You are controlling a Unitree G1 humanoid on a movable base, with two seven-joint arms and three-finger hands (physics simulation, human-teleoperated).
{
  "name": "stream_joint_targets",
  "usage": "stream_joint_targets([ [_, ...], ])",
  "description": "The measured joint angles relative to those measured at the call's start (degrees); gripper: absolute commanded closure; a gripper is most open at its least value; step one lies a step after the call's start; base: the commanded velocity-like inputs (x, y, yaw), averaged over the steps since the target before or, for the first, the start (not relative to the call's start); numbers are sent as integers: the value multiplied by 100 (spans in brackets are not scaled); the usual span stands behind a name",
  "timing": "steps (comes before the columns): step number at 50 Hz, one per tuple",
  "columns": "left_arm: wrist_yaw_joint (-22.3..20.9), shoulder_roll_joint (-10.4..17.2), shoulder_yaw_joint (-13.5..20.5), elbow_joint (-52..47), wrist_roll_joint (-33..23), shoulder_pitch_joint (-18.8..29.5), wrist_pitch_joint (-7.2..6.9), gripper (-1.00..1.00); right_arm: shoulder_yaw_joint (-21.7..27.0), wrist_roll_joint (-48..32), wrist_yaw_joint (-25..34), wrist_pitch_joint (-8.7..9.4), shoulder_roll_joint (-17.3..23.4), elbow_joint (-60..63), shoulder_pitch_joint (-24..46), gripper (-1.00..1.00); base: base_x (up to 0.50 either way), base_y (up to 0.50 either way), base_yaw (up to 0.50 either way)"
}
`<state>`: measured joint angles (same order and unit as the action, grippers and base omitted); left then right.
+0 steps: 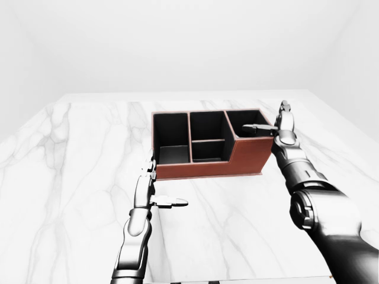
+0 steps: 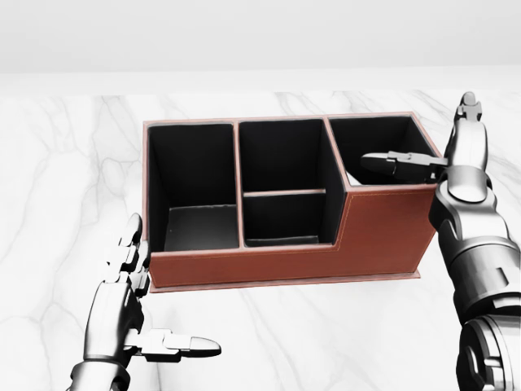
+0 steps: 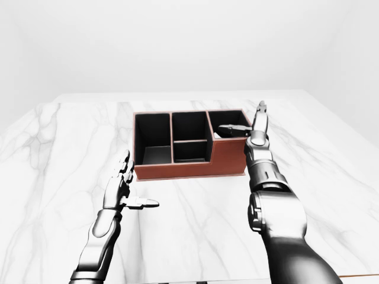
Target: Pick up the book and place it in the right compartment of the caddy.
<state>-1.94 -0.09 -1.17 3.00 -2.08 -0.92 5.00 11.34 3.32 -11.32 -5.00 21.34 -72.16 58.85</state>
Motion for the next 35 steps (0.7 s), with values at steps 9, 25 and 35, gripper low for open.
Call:
stream_joint_targets([
  [9,2,-2,-5,-23,-4,-12,-6,-100,6,35,-16,0,79,171,104,-100,0,0,0],
  [25,7,-6,-21,-76,-11,-37,-30,-100,-18,249,-3,414,251,2414,123,-100,0,0,0],
  [35,4,-5,-17,-41,-9,-28,-3,-100,-2,242,-3,1000,249,4780,-143,-100,0,0,0],
])
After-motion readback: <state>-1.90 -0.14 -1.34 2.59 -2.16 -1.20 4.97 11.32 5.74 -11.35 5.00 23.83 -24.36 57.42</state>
